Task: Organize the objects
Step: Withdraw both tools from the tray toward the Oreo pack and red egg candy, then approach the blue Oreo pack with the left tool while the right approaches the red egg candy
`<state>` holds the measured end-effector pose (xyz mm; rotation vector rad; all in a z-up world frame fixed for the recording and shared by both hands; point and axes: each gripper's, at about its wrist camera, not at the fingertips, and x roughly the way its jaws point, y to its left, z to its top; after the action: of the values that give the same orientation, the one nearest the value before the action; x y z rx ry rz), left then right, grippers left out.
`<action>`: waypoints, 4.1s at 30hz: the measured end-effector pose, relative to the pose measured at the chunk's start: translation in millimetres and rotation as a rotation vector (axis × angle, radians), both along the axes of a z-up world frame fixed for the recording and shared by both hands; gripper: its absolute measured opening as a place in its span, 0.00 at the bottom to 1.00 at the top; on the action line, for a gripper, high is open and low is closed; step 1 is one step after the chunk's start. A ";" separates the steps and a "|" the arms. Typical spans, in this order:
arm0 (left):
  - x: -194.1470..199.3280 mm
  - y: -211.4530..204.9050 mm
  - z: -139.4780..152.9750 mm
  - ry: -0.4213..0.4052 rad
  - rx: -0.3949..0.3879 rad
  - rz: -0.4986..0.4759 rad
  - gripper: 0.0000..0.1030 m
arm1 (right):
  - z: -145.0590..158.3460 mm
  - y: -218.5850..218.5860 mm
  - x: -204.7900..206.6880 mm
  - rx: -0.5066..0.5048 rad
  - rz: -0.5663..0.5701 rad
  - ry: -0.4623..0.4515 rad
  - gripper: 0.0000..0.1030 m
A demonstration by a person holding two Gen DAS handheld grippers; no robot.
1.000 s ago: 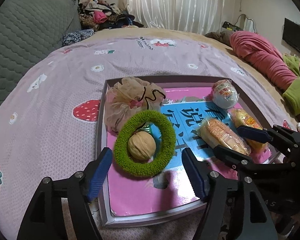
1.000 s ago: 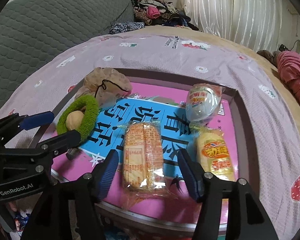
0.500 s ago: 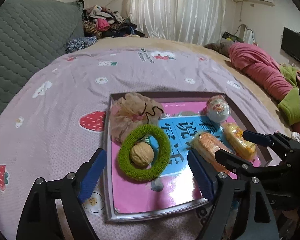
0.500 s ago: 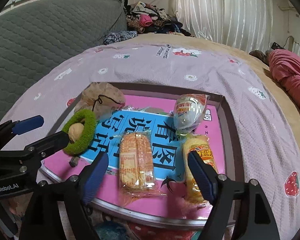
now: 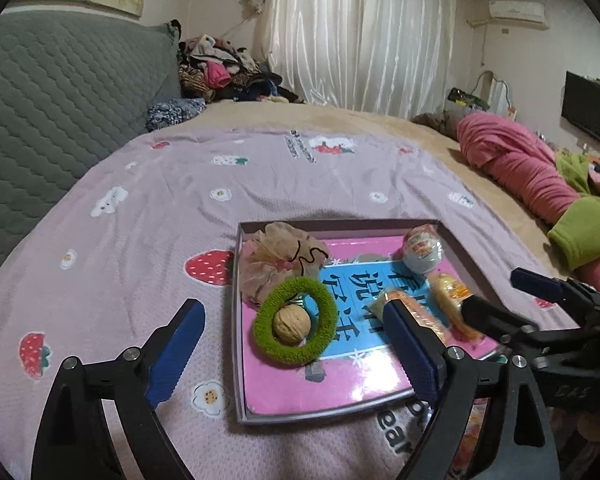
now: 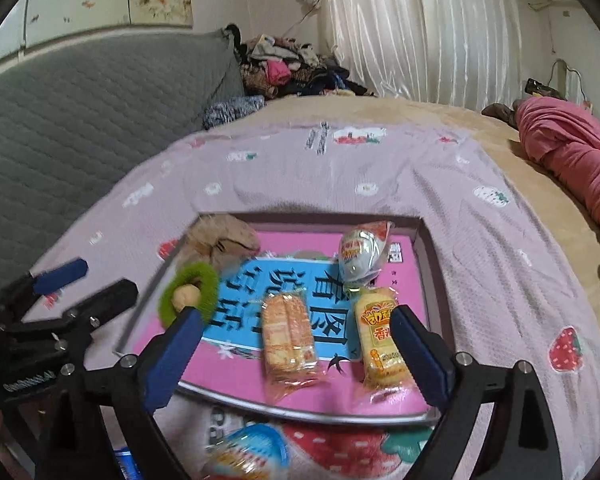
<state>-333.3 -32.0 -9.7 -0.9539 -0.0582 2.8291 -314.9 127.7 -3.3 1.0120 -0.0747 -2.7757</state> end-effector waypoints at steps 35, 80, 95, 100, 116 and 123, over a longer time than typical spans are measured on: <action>237.9 -26.9 125.5 0.104 0.032 0.066 1.00 | 130.7 -10.2 228.8 0.076 0.010 0.158 0.99; 247.0 6.4 7.8 -0.121 -0.068 0.013 1.00 | 48.7 -14.4 237.8 0.104 0.005 0.010 0.99; 233.7 12.4 -20.6 -0.146 -0.070 -0.009 1.00 | 19.1 -13.0 223.2 0.108 -0.004 -0.028 0.99; 223.0 13.8 -27.7 -0.150 -0.075 -0.017 1.00 | 8.8 -16.8 210.1 0.123 0.004 -0.049 0.99; 178.4 17.0 -52.3 -0.153 -0.095 -0.040 1.00 | -11.3 -33.7 160.1 0.141 0.029 -0.082 0.99; 162.1 23.5 -65.7 -0.159 -0.115 -0.084 1.00 | -28.1 -30.2 137.8 0.139 0.017 -0.116 0.99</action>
<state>-171.2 -8.4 -75.4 -1.1755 0.1247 2.6995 -177.2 97.5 -31.5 1.2005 0.1119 -2.7363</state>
